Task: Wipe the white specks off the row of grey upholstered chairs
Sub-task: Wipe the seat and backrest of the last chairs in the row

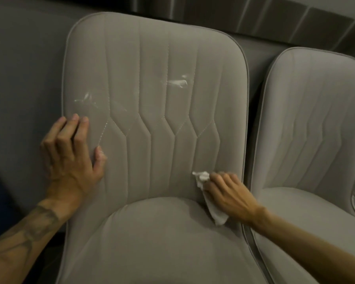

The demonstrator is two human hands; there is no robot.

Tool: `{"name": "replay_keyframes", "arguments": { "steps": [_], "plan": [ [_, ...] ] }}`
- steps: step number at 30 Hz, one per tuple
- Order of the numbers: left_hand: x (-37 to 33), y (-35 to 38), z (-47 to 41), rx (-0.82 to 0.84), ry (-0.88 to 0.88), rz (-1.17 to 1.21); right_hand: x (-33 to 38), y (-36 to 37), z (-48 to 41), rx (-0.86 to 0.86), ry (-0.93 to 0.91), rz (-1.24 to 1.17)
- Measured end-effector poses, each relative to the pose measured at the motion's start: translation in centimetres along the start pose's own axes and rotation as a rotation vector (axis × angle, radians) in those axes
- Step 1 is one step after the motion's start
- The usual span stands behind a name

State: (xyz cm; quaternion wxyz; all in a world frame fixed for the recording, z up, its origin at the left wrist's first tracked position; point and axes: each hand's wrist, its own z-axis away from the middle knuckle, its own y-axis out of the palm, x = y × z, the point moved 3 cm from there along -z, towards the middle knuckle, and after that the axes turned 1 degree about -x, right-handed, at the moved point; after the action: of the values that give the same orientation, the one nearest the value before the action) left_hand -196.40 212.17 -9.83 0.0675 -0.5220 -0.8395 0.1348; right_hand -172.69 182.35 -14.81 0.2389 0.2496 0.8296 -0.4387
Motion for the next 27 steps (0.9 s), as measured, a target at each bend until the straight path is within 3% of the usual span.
{"name": "replay_keyframes", "arguments": {
  "steps": [5, 9, 11, 16, 18, 23, 25, 27],
  "plan": [
    [0.2, -0.2, 0.0, 0.013, 0.003, -0.012, -3.6, -0.8, -4.7, -0.129, 0.329, -0.020],
    [0.3, -0.2, 0.0, 0.015, -0.005, -0.008, 0.9, 0.5, -1.3, 0.036, -0.020, 0.049],
    [0.5, -0.3, 0.0, 0.017, 0.000, -0.018, -0.7, 0.3, -2.9, 0.027, -0.063, 0.064],
    [0.8, -0.2, 0.1, 0.012, 0.003, -0.029, -9.0, -2.5, -13.6, -0.231, 0.282, 0.011],
    [0.9, 0.0, 0.1, 0.011, 0.007, -0.023, -9.1, -2.4, -14.5, -0.257, 0.416, -0.019],
    [1.2, -0.1, 0.1, -0.001, -0.002, -0.024, -8.1, -2.8, -14.3, -0.171, 0.210, -0.003],
    [1.2, -0.2, 0.1, 0.003, 0.000, -0.021, -11.2, -4.3, -17.2, -0.278, 0.287, 0.032],
    [1.2, -0.2, 0.0, 0.001, 0.002, -0.020, -14.6, -5.8, -20.3, -0.392, 0.491, 0.043]
  ]
}}
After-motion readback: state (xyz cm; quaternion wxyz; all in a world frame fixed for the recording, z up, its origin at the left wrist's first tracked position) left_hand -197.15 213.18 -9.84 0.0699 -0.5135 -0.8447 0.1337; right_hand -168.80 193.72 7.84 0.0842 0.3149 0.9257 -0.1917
